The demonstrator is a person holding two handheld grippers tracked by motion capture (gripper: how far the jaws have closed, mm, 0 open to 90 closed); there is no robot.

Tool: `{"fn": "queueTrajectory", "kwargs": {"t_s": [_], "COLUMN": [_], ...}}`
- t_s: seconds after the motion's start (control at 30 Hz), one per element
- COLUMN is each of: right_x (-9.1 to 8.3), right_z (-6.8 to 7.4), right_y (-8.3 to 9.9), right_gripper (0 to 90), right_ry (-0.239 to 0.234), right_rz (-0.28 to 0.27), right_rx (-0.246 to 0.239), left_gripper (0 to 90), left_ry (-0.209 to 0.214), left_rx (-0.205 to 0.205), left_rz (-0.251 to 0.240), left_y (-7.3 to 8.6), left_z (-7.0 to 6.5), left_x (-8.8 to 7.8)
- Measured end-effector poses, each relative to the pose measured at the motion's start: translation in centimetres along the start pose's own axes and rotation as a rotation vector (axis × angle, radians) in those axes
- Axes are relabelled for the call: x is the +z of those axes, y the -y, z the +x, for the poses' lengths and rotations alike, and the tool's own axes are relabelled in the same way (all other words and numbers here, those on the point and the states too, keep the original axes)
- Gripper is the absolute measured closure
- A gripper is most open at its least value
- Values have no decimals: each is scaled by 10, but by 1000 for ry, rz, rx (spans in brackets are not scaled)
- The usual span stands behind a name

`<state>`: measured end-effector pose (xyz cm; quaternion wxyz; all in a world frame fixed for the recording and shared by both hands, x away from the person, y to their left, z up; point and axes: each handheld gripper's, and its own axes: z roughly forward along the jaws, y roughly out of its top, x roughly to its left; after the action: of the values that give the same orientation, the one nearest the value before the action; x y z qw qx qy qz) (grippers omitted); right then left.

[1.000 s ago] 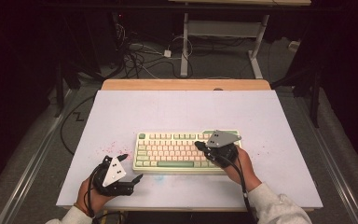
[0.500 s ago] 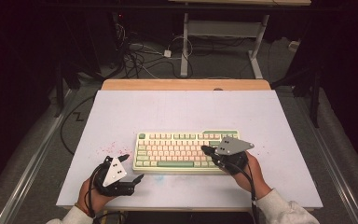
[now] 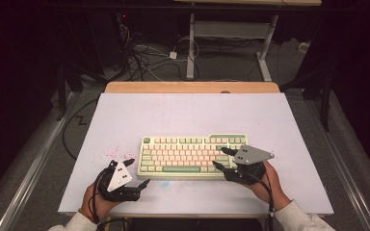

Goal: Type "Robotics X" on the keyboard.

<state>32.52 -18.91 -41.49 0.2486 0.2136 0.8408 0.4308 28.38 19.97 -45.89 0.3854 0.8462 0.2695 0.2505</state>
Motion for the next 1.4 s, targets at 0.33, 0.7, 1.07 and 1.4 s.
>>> {"fn": "queueTrajectory", "kwargs": {"t_s": [0.33,0.7,1.07,1.4], "right_x": [-16,-31,-40,-38], "right_z": [-3,-6,-7,-6], "right_y": [17,33,42,42], "right_gripper": [227,230,241,231], "right_ry": [59,100,118,120], "right_rz": [-29,-23,-17,-18], "right_rx": [27,22,24,23], "left_gripper": [177,654,876,877], "left_ry": [14,87,88,99], "left_rx": [-29,-59,-61,-52], "left_rz": [-13,4,51,50], "left_y": [-6,-16,-35,-53], "left_z": [3,6,11,13], "left_x": [3,8,22,34]}}
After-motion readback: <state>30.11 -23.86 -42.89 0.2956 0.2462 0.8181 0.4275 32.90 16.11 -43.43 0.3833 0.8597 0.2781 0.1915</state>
